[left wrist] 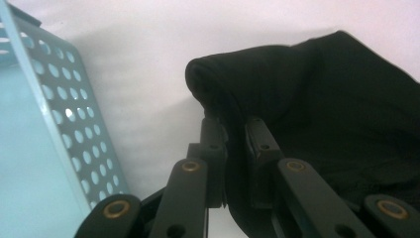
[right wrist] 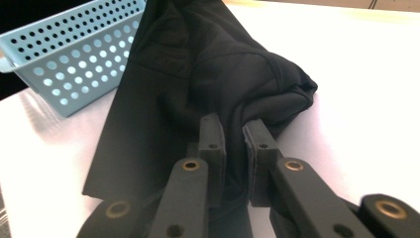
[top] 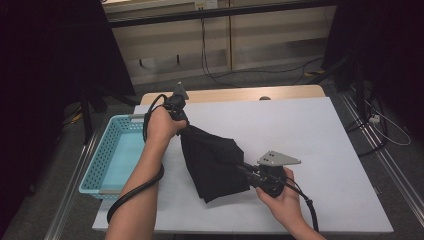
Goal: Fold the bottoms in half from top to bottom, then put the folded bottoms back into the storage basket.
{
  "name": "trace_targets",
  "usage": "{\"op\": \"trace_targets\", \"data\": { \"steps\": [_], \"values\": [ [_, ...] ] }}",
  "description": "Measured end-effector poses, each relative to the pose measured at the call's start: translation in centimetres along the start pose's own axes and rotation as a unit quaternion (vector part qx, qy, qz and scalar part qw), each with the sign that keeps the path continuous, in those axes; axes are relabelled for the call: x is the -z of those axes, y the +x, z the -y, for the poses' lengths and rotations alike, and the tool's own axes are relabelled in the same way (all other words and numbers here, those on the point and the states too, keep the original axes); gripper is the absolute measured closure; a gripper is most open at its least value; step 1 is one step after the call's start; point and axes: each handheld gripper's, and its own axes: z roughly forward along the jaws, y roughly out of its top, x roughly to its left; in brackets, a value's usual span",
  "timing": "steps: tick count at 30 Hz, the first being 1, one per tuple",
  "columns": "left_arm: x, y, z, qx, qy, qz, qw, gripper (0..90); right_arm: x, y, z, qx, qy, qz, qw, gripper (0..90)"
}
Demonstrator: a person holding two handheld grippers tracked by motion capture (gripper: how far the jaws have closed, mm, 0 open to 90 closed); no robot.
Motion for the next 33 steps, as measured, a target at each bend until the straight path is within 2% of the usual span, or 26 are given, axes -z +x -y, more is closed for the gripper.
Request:
{"op": "trace_targets", "data": {
  "steps": [6,15,25,29,33],
  "values": [
    [0.7,0.2,-0.2,-0.005,0.000,0.001,1.0000,81.0,0.0,0.4,-0.5,0.004,-0.009,-0.004,0.9999,81.4],
    [1.1,0.5,-0.2,0.002,0.004,0.010,0.9999,81.1,-0.2,0.9,-0.5,0.009,-0.008,-0.013,0.9998,81.4],
    [2.2,0.6,-0.3,0.004,0.005,0.008,0.9999,81.2,-0.1,1.5,-1.2,0.017,-0.016,-0.017,0.9996,81.4],
    [2.7,0.7,-0.6,0.008,0.003,0.023,0.9997,81.2,-0.1,1.7,-1.4,0.017,-0.019,-0.020,0.9995,81.4],
    [3.1,0.7,-0.8,0.006,0.004,0.013,0.9999,81.3,0.0,1.8,-1.7,0.017,-0.025,-0.021,0.9993,81.5]
  ]
}}
